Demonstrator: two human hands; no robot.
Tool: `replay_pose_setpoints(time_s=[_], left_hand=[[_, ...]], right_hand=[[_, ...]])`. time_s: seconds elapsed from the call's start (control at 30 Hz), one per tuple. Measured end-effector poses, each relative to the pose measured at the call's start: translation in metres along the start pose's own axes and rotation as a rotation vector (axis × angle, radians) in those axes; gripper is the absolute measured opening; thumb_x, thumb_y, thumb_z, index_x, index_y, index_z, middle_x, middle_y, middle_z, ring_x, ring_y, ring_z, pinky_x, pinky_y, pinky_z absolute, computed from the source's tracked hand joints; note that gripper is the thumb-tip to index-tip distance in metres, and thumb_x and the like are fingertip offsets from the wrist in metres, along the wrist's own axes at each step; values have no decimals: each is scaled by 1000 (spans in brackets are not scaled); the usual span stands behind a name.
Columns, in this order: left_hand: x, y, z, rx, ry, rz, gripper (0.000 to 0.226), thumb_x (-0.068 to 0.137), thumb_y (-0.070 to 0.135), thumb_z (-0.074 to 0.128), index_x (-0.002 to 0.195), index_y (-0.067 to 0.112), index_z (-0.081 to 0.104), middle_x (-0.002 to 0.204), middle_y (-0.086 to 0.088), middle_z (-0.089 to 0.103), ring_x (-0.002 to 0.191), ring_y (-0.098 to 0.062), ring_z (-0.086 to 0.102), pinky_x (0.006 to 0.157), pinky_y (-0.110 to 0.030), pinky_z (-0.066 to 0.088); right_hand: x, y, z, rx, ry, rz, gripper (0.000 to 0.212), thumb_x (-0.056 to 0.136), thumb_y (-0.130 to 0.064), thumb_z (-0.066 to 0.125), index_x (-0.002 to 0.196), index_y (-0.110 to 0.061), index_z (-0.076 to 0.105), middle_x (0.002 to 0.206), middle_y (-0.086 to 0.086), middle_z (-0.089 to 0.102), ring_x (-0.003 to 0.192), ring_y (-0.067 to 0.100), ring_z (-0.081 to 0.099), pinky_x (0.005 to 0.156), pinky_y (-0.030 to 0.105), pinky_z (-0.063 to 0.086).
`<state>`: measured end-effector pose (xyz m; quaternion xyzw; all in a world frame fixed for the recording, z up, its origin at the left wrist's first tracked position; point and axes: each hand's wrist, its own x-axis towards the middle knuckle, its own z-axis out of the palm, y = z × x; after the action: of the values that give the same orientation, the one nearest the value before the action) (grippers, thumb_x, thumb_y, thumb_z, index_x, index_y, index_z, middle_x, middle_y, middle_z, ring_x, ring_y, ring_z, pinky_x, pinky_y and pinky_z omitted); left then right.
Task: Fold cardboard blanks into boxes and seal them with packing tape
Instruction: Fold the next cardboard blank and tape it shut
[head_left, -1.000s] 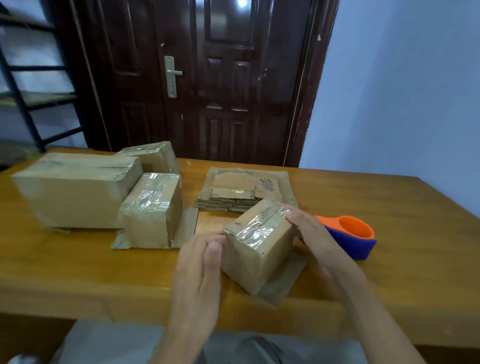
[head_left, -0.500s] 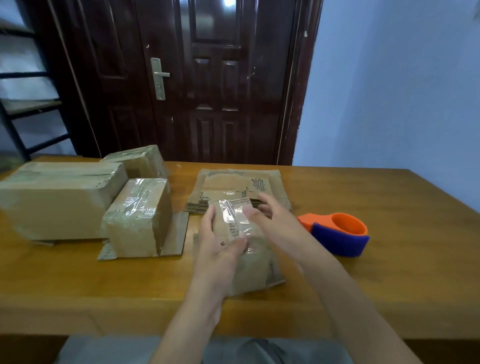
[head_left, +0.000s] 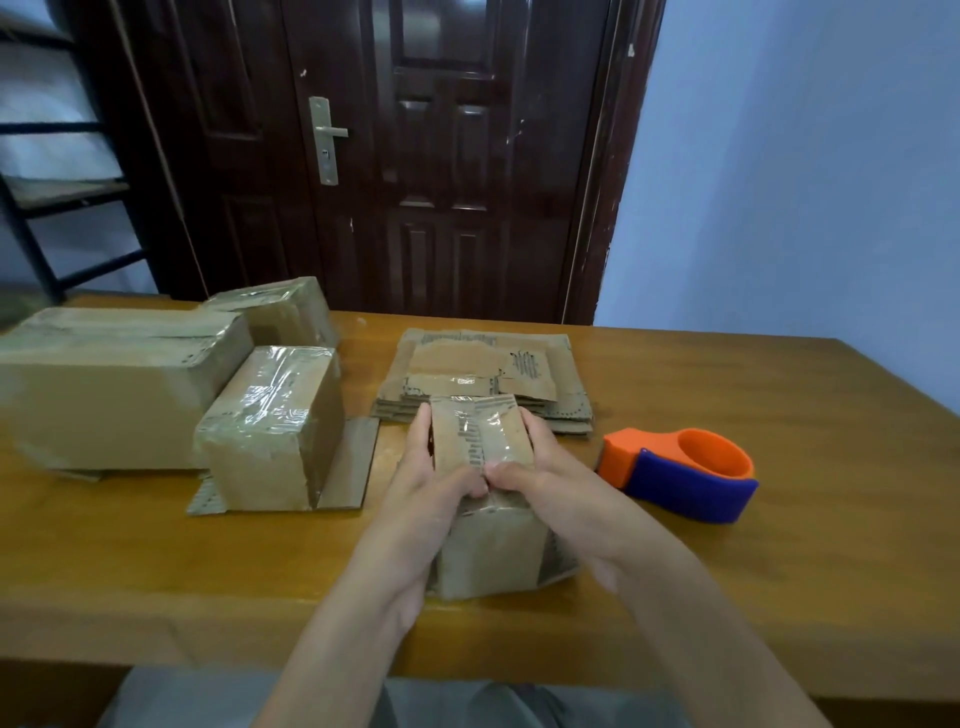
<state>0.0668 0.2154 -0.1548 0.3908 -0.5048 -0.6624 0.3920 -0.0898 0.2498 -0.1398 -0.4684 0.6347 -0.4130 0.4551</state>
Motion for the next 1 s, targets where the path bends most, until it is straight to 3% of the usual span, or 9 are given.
replay_pose_setpoints(time_s=[0.1, 0.2, 0.3, 0.37, 0.5, 0.67, 0.73, 0.83, 1.0], left_hand=[[16, 12, 0, 41, 54, -34, 83, 77, 19, 83, 145, 41, 42, 131, 1, 66, 112, -26, 70, 94, -48, 61], [32, 22, -4, 63, 15, -16, 95, 57, 36, 91, 140, 38, 45, 129, 4, 64, 113, -25, 70, 98, -48, 59], [43, 22, -9, 81, -92, -31, 97, 62, 35, 97, 144, 43, 46, 133, 5, 64, 110, -25, 74, 92, -44, 61], [49, 19, -13, 83, -115, -29, 84, 71, 27, 92, 142, 42, 50, 132, 2, 65, 104, -24, 76, 83, -39, 62], [64, 24, -22, 170, -172, -66, 62, 82, 14, 83, 134, 34, 58, 126, -6, 70, 102, -27, 77, 83, -42, 63], [88, 32, -22, 272, -97, -77, 43, 78, 18, 88, 117, 12, 69, 102, -12, 80, 93, -34, 79, 89, -51, 62], [98, 34, -21, 327, -72, -59, 37, 74, 20, 90, 104, 9, 72, 95, -12, 81, 86, -31, 79, 81, -45, 63], [108, 35, -20, 371, -61, -34, 29, 73, 23, 90, 90, 14, 69, 86, -11, 80, 75, -25, 76, 68, -36, 59], [115, 31, -18, 314, -61, -11, 31, 80, 29, 88, 72, 19, 60, 75, -8, 74, 67, -22, 71, 60, -31, 53]], right_hand=[[7, -12, -8, -11, 33, 89, 90, 91, -38, 78, 158, -43, 18, 138, -2, 54, 118, 19, 59, 108, 43, 48], [16, -16, -12, 33, 47, 83, 96, 88, -40, 80, 160, -42, 17, 133, -4, 58, 111, 18, 64, 96, 38, 54], [22, -12, -12, 23, 59, 48, 94, 89, -40, 79, 160, -44, 17, 134, -5, 55, 110, 14, 61, 79, 28, 48], [25, -8, -14, -1, 60, 41, 92, 88, -40, 80, 157, -42, 20, 138, -3, 56, 113, 15, 61, 84, 30, 49], [32, -5, -17, -64, 70, 9, 79, 84, -40, 82, 146, -38, 34, 124, -9, 60, 111, 15, 65, 100, 39, 53], [49, -9, -22, -177, 154, -72, 36, 87, -42, 79, 112, -32, 55, 109, -7, 71, 94, 12, 74, 84, 39, 63], [56, -12, -25, -222, 169, -93, 34, 86, -44, 80, 106, -26, 59, 103, -4, 74, 89, 12, 75, 76, 36, 63], [65, -14, -29, -221, 188, -106, 35, 85, -41, 81, 101, -17, 62, 96, 1, 77, 86, 17, 76, 78, 42, 66], [70, -13, -31, -171, 177, -107, 33, 88, -38, 79, 99, -13, 63, 90, 0, 76, 80, 13, 75, 68, 30, 63]])
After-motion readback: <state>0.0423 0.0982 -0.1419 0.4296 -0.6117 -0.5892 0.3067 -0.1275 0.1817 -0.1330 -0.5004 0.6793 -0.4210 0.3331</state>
